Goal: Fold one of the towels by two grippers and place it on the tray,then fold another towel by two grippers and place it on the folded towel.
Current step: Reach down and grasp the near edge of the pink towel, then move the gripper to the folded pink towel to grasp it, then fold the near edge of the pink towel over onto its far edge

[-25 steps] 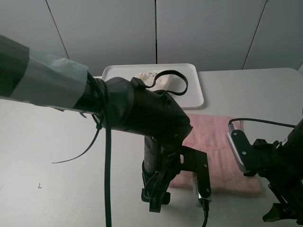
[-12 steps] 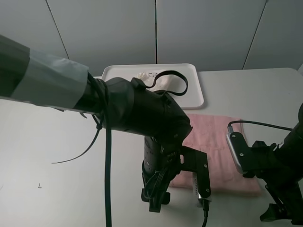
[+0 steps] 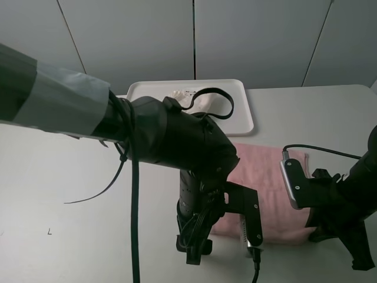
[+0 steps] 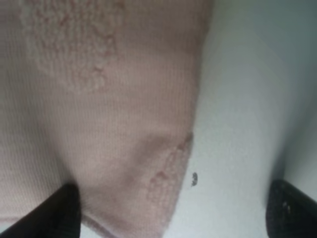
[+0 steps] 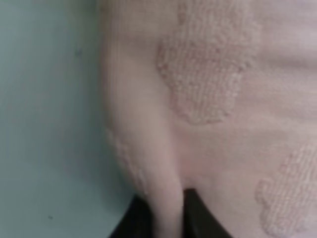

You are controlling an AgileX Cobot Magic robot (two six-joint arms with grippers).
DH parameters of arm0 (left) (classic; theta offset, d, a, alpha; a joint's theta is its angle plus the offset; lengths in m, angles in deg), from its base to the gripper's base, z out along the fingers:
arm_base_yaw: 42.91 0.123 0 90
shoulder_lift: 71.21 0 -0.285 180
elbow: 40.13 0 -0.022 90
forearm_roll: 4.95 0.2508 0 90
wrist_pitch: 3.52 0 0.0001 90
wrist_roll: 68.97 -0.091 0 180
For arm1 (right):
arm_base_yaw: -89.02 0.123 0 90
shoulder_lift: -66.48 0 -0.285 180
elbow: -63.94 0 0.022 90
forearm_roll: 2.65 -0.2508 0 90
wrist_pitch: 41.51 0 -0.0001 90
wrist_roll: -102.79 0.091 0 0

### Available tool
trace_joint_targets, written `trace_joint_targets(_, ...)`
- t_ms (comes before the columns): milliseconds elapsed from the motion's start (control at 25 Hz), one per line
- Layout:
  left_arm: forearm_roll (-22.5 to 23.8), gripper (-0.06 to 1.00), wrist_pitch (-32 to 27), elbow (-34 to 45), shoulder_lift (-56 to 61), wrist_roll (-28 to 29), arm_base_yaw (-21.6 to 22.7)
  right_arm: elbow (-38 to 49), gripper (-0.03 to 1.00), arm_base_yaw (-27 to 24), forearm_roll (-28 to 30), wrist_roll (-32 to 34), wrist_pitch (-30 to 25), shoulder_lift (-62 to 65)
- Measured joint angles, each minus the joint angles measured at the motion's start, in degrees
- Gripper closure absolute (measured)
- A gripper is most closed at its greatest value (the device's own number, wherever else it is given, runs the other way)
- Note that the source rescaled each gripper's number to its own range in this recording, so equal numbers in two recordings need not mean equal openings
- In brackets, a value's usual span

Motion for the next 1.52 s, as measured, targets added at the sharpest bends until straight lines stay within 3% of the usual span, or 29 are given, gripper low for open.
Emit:
trace_joint_targets(80, 0.0, -0.02, 0.0, 0.0, 0.0, 0.63, 0.0, 0.0, 0.95, 0.0, 0.0, 0.0, 0.0, 0.0)
trace_joint_targets(480, 1.53, -0.02, 1.2, 0.0, -0.09, 5.97, 0.0, 0.0, 0.96, 0.0, -0.24, 0.0, 0.0, 0.0)
trace_joint_targets(560, 2.29, 0.03, 1.29, 0.0, -0.09, 7.21, 0.0, 0.0, 0.96, 0.0, -0.97, 0.0, 0.0, 0.0)
trace_joint_targets(640, 3.25, 0.24, 1.44, 0.0, -0.09, 7.79, 0.0, 0.0, 0.96, 0.0, -1.3, 0.0, 0.0, 0.0)
trace_joint_targets(760, 4.81, 0.78, 2.28, 0.0, -0.09, 8.04, 0.0, 0.0, 0.96, 0.0, -1.3, 0.0, -0.11, 0.0)
trace_joint_targets(800, 4.97, 0.88, 2.69, 0.0, -0.09, 8.04, 0.0, 0.0, 0.96, 0.0, -1.41, 0.0, -0.22, 0.0)
trace_joint_targets(840, 5.09, 0.91, 2.81, 0.0, -0.09, 8.04, 0.0, 0.0, 0.96, 0.0, -1.53, 0.0, -0.22, 0.0)
trace_joint_targets(1280, 5.09, 0.93, 2.93, 0.0, -0.09, 8.04, 0.0, 0.1, 0.96, 0.0, -8.55, 1.01, -0.44, -0.19)
trace_joint_targets(1520, 3.55, 0.93, 4.24, 0.11, 1.63, 8.04, 3.18, 0.21, 0.96, 0.0, -11.8, 2.94, -0.44, -0.05)
